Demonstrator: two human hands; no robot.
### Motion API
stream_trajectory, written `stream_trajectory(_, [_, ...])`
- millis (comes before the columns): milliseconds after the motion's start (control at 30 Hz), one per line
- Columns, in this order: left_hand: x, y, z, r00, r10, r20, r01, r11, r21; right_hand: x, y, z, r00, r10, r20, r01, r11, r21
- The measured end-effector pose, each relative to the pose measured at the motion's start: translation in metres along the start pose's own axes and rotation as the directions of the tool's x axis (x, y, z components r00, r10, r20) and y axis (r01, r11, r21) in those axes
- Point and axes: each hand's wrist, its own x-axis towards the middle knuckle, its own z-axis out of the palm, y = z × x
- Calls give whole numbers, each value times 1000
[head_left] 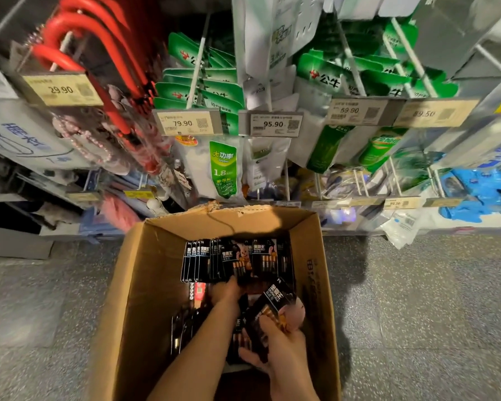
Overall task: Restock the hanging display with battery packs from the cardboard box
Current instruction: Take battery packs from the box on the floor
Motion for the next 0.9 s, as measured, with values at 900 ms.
stream_trajectory(900, [-442, -81, -56, 752, 599, 275, -338, 708, -620, -220, -94, -207, 683, -641, 351, 634, 759, 151])
